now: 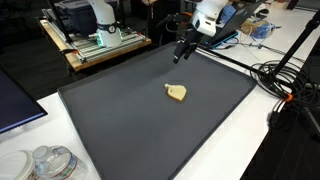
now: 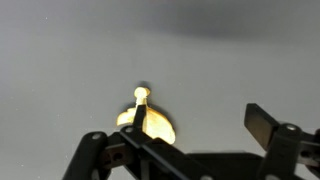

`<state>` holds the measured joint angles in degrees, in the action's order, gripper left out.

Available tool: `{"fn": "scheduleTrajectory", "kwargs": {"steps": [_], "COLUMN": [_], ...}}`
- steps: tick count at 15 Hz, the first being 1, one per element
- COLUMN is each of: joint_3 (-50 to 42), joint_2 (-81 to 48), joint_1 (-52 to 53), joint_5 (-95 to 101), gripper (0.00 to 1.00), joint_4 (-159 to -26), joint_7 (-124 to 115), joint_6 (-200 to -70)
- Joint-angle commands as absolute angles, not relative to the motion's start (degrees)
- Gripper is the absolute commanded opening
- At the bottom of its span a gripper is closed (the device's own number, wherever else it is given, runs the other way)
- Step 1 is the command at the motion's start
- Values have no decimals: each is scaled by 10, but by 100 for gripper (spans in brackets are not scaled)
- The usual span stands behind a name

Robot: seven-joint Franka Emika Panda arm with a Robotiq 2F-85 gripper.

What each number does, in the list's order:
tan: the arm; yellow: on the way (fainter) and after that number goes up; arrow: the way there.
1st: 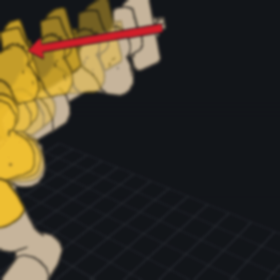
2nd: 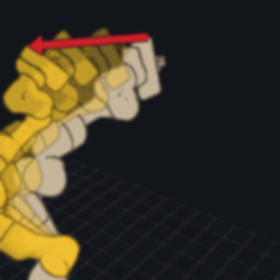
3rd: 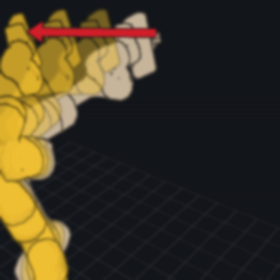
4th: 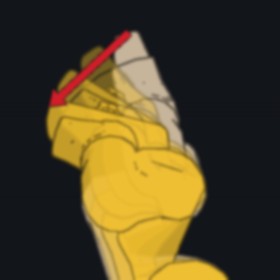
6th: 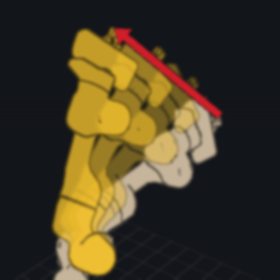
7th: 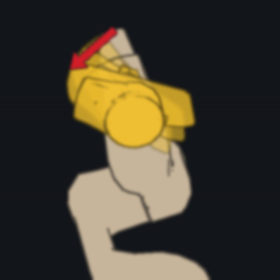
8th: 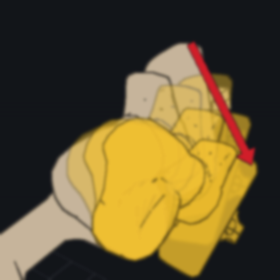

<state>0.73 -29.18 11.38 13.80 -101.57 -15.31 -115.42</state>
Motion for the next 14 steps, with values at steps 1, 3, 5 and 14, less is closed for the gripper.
{"fn": "scheduleTrajectory", "kwargs": {"steps": [1, 3, 5, 14], "joint_3": [-7, -14, -18, -33], "joint_2": [-347, -373, -402, -511], "joint_1": [141, 153, 162, 174], "joint_5": [168, 186, 197, 202], "gripper": [100, 100, 100, 100], "joint_4": [-924, -883, -842, -704], "joint_7": [-202, -223, -229, -228], "joint_6": [-1083, -1059, -1032, -1001]}}
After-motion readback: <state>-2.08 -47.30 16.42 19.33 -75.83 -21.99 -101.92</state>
